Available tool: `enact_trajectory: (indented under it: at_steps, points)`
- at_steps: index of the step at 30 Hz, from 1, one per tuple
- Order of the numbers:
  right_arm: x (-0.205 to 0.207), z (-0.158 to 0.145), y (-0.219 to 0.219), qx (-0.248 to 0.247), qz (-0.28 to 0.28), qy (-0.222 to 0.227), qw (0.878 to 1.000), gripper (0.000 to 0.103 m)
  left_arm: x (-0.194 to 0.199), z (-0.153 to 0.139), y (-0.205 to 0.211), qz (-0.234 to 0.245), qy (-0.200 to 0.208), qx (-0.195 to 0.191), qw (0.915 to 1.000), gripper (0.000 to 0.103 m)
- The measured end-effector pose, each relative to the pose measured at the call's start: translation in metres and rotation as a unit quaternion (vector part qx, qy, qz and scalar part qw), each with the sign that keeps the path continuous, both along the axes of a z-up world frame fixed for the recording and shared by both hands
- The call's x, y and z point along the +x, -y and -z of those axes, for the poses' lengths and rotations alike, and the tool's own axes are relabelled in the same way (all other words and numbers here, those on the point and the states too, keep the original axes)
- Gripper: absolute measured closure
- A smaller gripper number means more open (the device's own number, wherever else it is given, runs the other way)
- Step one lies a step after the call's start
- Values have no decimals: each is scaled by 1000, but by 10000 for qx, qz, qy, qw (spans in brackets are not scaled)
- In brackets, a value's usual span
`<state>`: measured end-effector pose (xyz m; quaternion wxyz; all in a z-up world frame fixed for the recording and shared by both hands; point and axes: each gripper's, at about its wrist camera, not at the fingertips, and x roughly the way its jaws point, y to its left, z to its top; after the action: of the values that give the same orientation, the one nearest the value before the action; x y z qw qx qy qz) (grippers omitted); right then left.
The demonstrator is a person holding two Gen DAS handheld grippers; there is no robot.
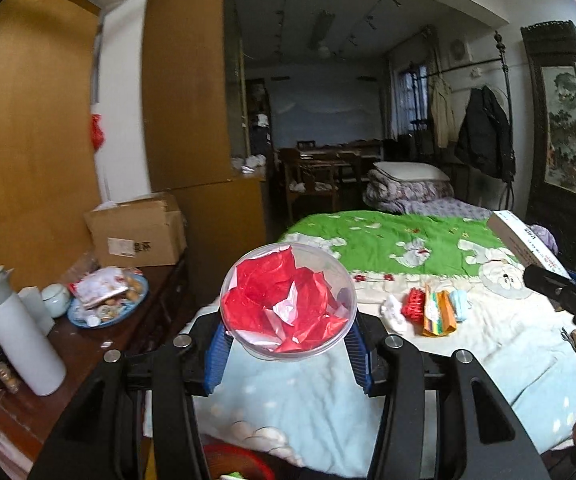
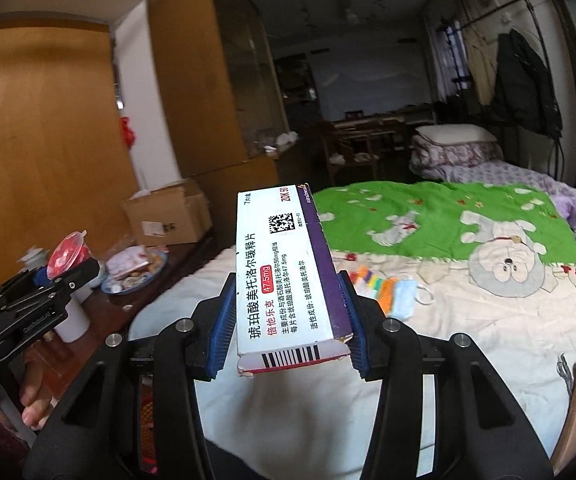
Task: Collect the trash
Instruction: 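Carry the cup and the medicine box over to the red basket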
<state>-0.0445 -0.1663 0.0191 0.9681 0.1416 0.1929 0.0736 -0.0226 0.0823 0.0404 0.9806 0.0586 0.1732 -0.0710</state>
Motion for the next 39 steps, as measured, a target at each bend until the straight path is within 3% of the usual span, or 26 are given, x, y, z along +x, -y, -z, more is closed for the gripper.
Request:
enact_trajectory:
  at_steps: [10,21,22,23,24,26,31,34,39]
  points:
    - [-5,-7,-48,58,-638,-95,9979,55,-29,11,-74,-599,-112,-16,9981,53]
    - [16,13,-114,-369,-1135,-556,9913,55,2,80,-136,-826,-1139,-237,9898,53]
    - [20,17,-119,-400,-1173,-625,9903,55,6,86,-139,-814,-1244,-230,9886,52]
    - [22,19,-122,-417,-1196,-671,9897,55,10,95,-141,-817,-1369,-203,9870,43]
    - [25,23,-126,-438,-1225,-742,9887,55,14,104,-143,-863,-1504,-162,9847,29]
    - [32,31,-132,-468,-1266,-874,9870,55,20,122,-149,-1013,-1677,-140,9805,18]
    - [46,47,-149,-514,-1400,-1166,9819,55,28,143,-174,-1207,-1995,-304,9719,12]
    - [51,54,-160,-581,-1514,-1268,9786,55,29,143,-198,-1439,-1968,-545,9683,6]
    - [63,74,-195,-781,-1951,-1592,9646,55,27,147,-232,-1796,-2014,-878,9589,6]
